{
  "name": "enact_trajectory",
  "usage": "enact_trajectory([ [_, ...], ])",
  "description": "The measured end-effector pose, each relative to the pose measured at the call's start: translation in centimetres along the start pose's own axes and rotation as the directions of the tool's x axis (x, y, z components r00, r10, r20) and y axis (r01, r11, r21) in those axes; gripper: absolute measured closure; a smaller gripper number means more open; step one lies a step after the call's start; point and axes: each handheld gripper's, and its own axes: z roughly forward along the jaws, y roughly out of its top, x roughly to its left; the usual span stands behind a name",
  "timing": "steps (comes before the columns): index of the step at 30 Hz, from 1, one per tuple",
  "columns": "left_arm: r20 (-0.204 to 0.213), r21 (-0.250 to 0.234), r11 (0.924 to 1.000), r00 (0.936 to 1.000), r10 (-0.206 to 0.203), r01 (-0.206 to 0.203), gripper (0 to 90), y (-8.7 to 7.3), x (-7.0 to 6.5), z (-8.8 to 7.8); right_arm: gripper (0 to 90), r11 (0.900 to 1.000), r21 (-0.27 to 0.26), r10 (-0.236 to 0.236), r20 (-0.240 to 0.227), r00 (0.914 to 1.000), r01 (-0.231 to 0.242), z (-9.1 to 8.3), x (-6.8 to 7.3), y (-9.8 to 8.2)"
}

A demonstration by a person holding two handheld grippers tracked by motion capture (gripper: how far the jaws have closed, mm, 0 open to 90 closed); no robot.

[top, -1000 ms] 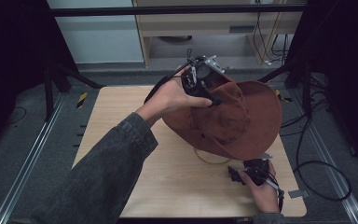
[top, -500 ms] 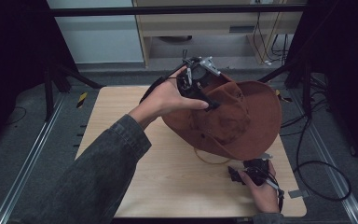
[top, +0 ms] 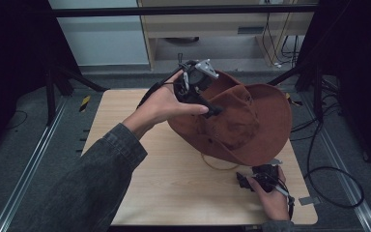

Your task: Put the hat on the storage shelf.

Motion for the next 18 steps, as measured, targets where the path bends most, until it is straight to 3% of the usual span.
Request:
enact_trajectory([
  [8, -0.033, -0.042, 0.9988, 0.9991, -0.025, 0.024, 5.9, -1.7, 0.6, -2.5, 0.4, 1.000, -0.004, 0.006, 0.000, 1.0000, -0.006, 0.0, 0.1, 0.0],
  [18, -0.069, -0.057, 0.9964, 0.9954, -0.067, 0.063, 5.0, -5.4, 1.0, -5.3, 0.4, 1.000, -0.006, 0.010, -0.002, 0.9999, -0.010, 0.0, 0.1, 0.0],
])
